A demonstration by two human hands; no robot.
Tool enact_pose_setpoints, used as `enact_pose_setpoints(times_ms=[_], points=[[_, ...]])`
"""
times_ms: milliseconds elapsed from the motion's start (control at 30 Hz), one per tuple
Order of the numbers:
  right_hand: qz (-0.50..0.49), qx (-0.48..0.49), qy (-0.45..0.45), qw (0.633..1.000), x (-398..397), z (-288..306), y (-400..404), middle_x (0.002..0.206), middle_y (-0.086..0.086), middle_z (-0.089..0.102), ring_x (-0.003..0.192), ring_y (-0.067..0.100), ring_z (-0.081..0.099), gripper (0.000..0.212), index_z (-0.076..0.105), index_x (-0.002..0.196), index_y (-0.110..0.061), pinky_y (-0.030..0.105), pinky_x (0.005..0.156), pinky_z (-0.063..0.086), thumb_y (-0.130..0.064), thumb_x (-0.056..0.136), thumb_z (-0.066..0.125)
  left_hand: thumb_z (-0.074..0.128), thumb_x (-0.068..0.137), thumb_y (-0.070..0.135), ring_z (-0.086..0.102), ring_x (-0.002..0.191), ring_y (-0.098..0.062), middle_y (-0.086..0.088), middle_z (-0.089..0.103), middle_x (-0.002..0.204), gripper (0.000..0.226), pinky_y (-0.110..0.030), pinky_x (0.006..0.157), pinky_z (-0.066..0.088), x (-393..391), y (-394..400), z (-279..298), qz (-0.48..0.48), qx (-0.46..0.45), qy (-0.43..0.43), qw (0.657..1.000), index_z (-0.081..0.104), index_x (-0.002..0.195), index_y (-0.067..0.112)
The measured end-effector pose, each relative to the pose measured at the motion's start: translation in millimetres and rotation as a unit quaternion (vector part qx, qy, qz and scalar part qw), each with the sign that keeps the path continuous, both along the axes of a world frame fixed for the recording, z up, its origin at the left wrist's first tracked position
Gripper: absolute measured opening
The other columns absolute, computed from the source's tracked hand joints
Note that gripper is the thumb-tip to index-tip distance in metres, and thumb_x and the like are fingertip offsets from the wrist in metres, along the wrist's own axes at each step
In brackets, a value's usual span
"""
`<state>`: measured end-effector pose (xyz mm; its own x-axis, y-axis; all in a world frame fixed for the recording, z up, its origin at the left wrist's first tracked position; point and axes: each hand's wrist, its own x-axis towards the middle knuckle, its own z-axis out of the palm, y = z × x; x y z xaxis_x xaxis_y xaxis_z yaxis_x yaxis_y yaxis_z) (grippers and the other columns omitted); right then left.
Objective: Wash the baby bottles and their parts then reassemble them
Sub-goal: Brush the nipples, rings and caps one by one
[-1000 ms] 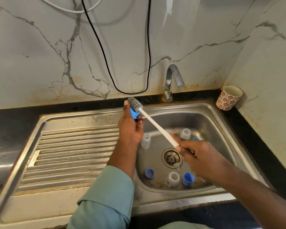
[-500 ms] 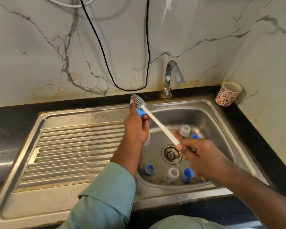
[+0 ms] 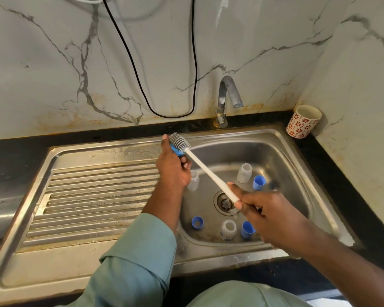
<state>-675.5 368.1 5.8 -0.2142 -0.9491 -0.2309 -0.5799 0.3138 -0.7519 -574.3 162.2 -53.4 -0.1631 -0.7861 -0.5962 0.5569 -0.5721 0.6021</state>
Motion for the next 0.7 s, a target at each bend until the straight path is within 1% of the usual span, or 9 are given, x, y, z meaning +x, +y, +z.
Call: enact_pose_setpoints(times_ms=[100,133,233,300,367,500,533,633,700], points=[[-0.044,0.003,0.002,0.999,-10,-1,-10,0.067,-0.001,0.056,0.047,0.006,0.046,0.038,0.041,0.123,-0.057,0.02,0.045,0.045,-0.027,0.101,0.048,0.061,0.091,0.053,0.043,0.045,-0.005,-0.007,0.065,0.082,0.048,-0.018,0.039,0.036,-7,8,2,-0.023,-0.019,-0.016,0.999,0.063,0.108,0.007],[-0.051,0.008,0.007,0.999,-12,-1,-9,0.069,0.0,0.057,0.048,0.006,0.047,0.039,0.04,0.126,-0.056,0.022,0.047,0.047,-0.028,0.101,0.047,0.063,0.091,0.051,0.048,0.049,-0.005,-0.007,0.065,0.084,0.046,-0.019,0.043,0.041,-6,6,3,-0.011,-0.018,-0.012,1.0,0.064,0.107,0.008],[-0.038,0.031,-0.014,0.999,-9,-3,3,0.068,0.004,0.058,0.045,0.004,0.045,0.038,0.046,0.133,-0.049,0.017,0.046,0.042,-0.027,0.101,0.048,0.065,0.092,0.042,0.061,0.066,-0.01,-0.008,0.067,0.091,0.032,-0.02,0.057,0.052,-2,5,6,0.034,-0.029,0.004,0.999,0.066,0.103,0.012],[-0.056,0.031,-0.026,0.998,-10,-5,0,0.068,0.001,0.058,0.046,0.005,0.046,0.036,0.05,0.132,-0.045,0.02,0.045,0.045,-0.028,0.101,0.048,0.066,0.092,0.041,0.057,0.06,-0.008,-0.006,0.065,0.085,0.031,-0.021,0.055,0.05,-6,15,3,-0.008,-0.044,-0.025,0.999,0.065,0.102,0.011],[-0.082,0.039,-0.027,0.995,-14,-4,-6,0.074,0.001,0.06,0.05,0.011,0.05,0.034,0.053,0.131,-0.044,0.024,0.046,0.05,-0.029,0.101,0.047,0.067,0.09,0.042,0.052,0.055,-0.007,-0.005,0.063,0.082,0.034,-0.02,0.053,0.047,-13,24,1,-0.037,-0.041,-0.042,0.998,0.066,0.104,0.011],[-0.044,0.062,-0.053,0.996,-15,0,9,0.065,-0.001,0.056,0.043,0.005,0.045,0.027,0.053,0.113,-0.052,0.021,0.043,0.044,-0.029,0.101,0.047,0.065,0.093,0.039,0.058,0.066,-0.009,-0.007,0.064,0.086,0.031,-0.02,0.06,0.052,-15,18,4,0.017,0.0,0.017,1.0,0.063,0.101,0.01],[-0.051,0.064,-0.05,0.995,-17,0,10,0.066,0.0,0.056,0.043,0.005,0.045,0.023,0.057,0.109,-0.048,0.021,0.043,0.045,-0.029,0.101,0.048,0.065,0.093,0.039,0.057,0.066,-0.009,-0.007,0.064,0.086,0.031,-0.02,0.06,0.052,-18,20,3,0.005,-0.006,0.019,1.0,0.063,0.101,0.01],[-0.118,0.063,-0.02,0.991,-41,-16,-3,0.077,0.003,0.061,0.048,0.007,0.049,0.024,0.06,0.121,-0.031,0.019,0.042,0.044,-0.028,0.101,0.048,0.066,0.091,0.04,0.054,0.062,-0.009,-0.009,0.063,0.094,0.034,-0.019,0.055,0.05,-38,29,-4,-0.067,-0.045,-0.018,0.997,0.065,0.109,0.012],[-0.137,0.081,-0.015,0.987,-59,-24,-8,0.084,0.008,0.064,0.051,0.012,0.051,0.028,0.057,0.128,-0.029,0.021,0.043,0.046,-0.029,0.102,0.047,0.066,0.092,0.034,0.055,0.066,-0.011,-0.009,0.061,0.1,0.028,-0.022,0.059,0.051,-47,32,-11,-0.098,-0.079,-0.046,0.991,0.066,0.111,0.014]])
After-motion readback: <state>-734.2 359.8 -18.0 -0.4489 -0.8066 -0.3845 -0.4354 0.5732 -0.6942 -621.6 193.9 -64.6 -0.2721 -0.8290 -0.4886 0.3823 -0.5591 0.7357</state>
